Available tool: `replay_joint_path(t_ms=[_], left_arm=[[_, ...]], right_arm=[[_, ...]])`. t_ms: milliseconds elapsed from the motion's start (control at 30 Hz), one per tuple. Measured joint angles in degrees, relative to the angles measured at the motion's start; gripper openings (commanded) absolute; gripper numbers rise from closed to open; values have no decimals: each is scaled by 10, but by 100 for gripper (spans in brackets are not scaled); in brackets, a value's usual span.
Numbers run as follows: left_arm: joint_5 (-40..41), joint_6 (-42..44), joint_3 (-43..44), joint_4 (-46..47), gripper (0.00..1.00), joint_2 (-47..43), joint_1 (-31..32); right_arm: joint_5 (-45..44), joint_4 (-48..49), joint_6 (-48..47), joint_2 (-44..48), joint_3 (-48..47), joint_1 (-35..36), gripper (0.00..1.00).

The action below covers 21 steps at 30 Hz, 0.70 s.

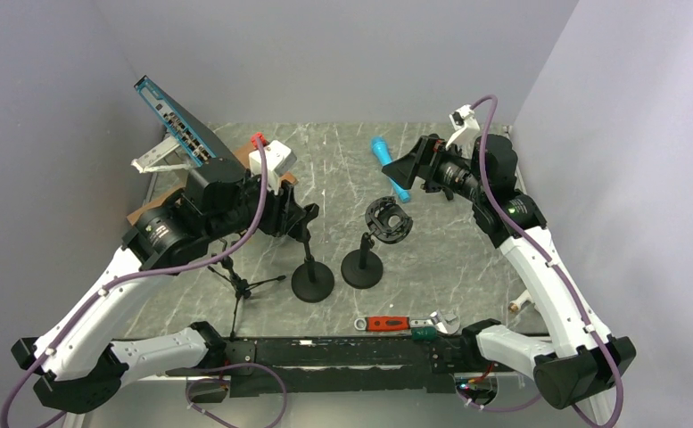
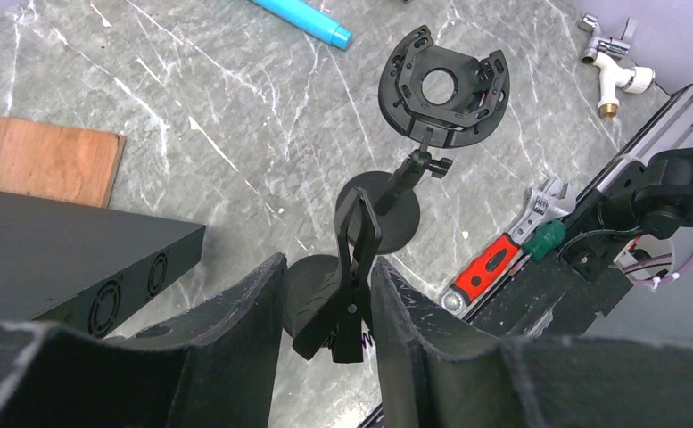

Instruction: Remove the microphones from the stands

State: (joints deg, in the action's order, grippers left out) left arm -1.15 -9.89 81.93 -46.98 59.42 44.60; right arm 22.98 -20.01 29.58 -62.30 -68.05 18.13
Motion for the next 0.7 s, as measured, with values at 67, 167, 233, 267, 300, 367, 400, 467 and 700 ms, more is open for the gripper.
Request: replay_joint_path(t_ms=[67, 167, 233, 267, 300, 367, 400, 467, 700], left_arm=[[0, 1, 0, 0, 41, -1, 0], [-1, 2, 0, 0, 39, 0, 0], [-1, 2, -2, 2, 38, 0, 0], [0, 2, -3, 4, 37, 0, 0], [0, 2, -6, 6, 36, 0, 0], [1, 2, -14, 9, 33, 0, 0], [1, 2, -18, 10, 32, 0, 0], [2, 2, -30, 17, 29, 0, 0], [-5, 2, -67, 67, 19, -14, 0]], right_arm=[[0, 0, 0, 0, 0, 0, 100], [0, 0, 0, 0, 0, 1, 100], [0, 0, 0, 0, 0, 2, 100], [0, 0, 0, 0, 0, 2, 100], [0, 0, 0, 0, 0, 2, 100], [0, 0, 0, 0, 0, 2, 100], [0, 0, 0, 0, 0, 2, 100], [-1, -1, 0, 0, 0, 3, 100], [-1, 0, 0, 0, 2, 4, 100]])
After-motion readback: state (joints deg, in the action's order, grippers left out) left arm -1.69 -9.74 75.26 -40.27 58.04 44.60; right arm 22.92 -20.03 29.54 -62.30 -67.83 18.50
